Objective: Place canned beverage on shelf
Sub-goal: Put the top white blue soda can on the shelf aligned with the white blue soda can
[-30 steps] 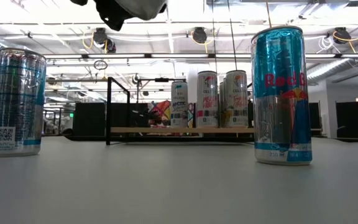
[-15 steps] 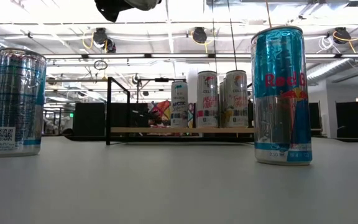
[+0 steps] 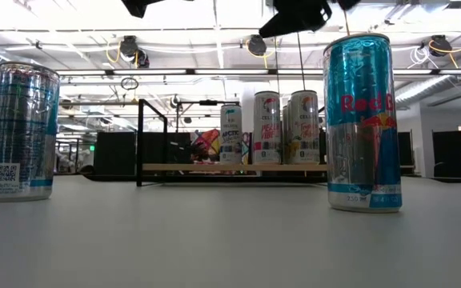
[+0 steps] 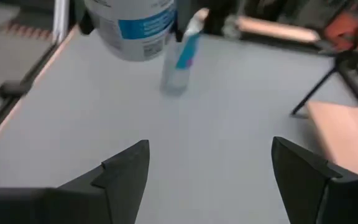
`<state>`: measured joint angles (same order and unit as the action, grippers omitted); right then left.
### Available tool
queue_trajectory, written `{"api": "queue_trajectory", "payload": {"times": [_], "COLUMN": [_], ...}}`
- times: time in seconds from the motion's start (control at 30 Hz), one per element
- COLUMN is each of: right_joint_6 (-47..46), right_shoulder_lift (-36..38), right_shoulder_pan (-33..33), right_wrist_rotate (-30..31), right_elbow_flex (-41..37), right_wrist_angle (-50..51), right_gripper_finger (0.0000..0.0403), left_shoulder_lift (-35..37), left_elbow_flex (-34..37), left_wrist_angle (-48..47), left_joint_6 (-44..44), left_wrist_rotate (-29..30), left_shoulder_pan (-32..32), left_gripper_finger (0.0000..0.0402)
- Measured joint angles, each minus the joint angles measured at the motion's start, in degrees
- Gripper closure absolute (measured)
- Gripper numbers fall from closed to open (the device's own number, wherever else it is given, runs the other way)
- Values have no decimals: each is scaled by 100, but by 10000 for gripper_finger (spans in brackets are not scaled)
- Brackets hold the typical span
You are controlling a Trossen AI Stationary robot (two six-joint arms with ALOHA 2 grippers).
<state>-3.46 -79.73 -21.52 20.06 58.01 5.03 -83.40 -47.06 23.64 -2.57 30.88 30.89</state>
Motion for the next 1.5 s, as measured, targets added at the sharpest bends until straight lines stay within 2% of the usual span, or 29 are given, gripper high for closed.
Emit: {"api": "queue_trajectory", "payload": {"times": [0.23, 0.37, 0.47, 0.67, 0.9, 1.3, 1.5], "right_joint_6": [78, 138, 261, 509, 528, 1040, 965], "right_shoulder_lift": [447, 458, 453, 453, 378, -658, -1108], "right_shoulder_pan": [7, 3, 3, 3, 4, 135, 266], "right_wrist_rotate": [91, 90, 91, 93, 113, 262, 268], "right_elbow_flex": [-1216, -1485, -1511, -1514, -1514, -1463, -1083], "right_wrist_angle": [-2126, -2901, -3182, -3799, -4301, -6845, -6998], "right_gripper_finger": [133, 133, 133, 133, 133, 133, 124], "left_shoulder_lift": [0, 0, 0, 0, 0, -2, -2], "left_elbow_flex": [-91, -95, -95, -95, -93, -93, -93], "left_wrist_angle": [13, 46, 44, -16, 193, 472, 455], "left_joint_6": [284, 356, 417, 506, 969, 1237, 1237], "left_wrist_rotate": [912, 1402, 1689, 1832, 2512, 3163, 3074], "left_shoulder_pan": [-8, -15, -17, -11, -17, -56, -153], "left_gripper_finger": [144, 144, 144, 143, 143, 143, 143]}}
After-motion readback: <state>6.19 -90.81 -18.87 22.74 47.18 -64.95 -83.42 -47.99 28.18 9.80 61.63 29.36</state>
